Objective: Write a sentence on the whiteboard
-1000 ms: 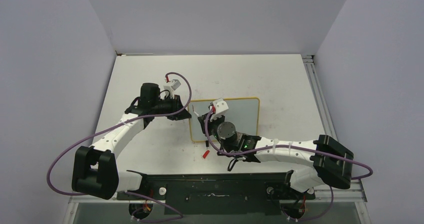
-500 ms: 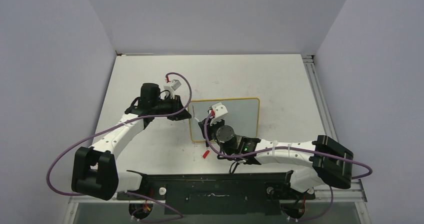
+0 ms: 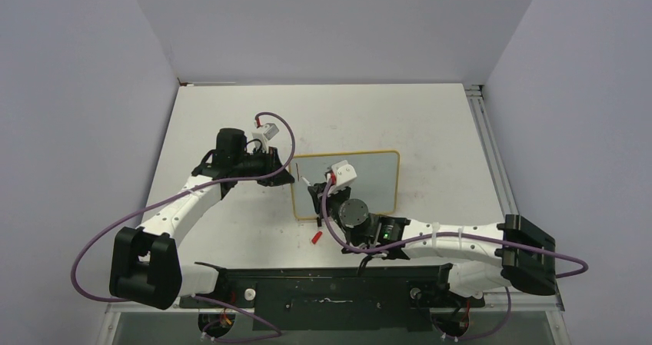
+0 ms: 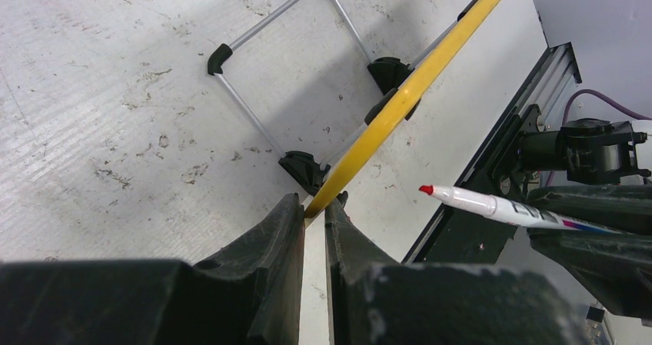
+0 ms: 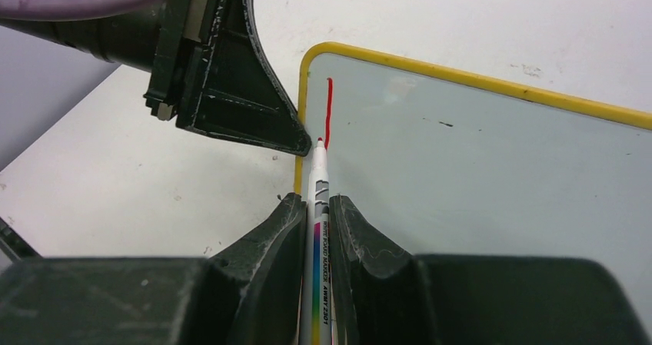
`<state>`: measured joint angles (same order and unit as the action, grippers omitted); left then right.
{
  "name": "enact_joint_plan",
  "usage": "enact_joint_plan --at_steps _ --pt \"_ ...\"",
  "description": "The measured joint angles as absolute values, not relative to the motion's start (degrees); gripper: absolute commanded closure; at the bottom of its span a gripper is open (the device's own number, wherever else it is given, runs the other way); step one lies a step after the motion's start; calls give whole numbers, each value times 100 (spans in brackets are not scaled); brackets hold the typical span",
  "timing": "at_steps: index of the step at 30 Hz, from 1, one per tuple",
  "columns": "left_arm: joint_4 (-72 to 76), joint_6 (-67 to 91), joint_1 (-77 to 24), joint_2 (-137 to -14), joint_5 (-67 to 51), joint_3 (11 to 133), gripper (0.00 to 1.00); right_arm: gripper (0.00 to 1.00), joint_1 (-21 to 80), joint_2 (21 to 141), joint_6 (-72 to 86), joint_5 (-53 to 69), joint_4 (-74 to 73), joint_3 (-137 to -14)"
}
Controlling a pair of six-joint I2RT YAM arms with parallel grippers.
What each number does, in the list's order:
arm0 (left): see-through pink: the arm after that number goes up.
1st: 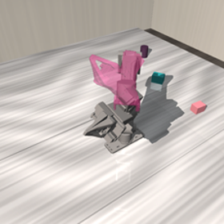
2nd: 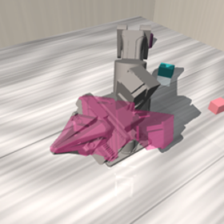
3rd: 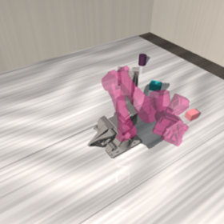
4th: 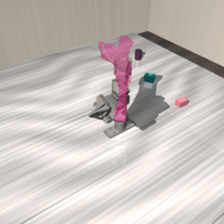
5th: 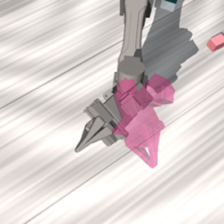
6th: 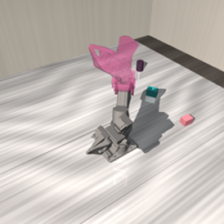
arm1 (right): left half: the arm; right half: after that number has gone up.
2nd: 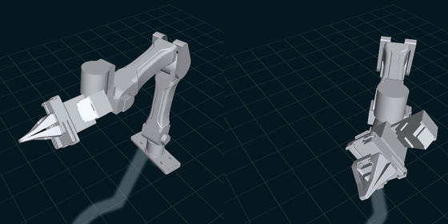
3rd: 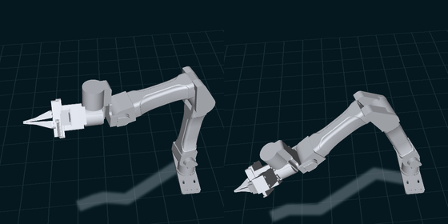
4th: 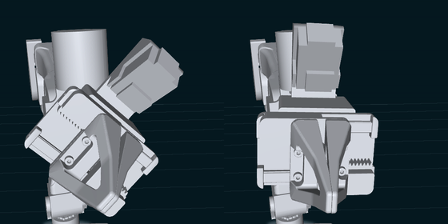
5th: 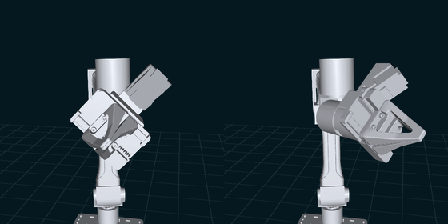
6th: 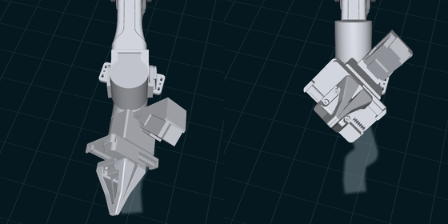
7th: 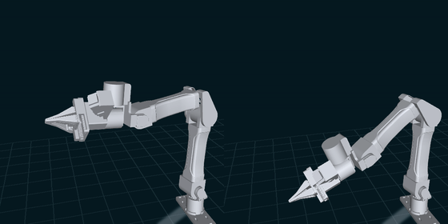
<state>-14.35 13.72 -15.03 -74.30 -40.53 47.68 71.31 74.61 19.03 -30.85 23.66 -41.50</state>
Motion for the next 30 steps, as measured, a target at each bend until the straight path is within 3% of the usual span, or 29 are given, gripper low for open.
enact_joint_plan --at_steps 30 --pt "-1441 1369 -1507 -7426 -4053 4768 97 95 7124 7898 1708 -3498 2783 -4156"
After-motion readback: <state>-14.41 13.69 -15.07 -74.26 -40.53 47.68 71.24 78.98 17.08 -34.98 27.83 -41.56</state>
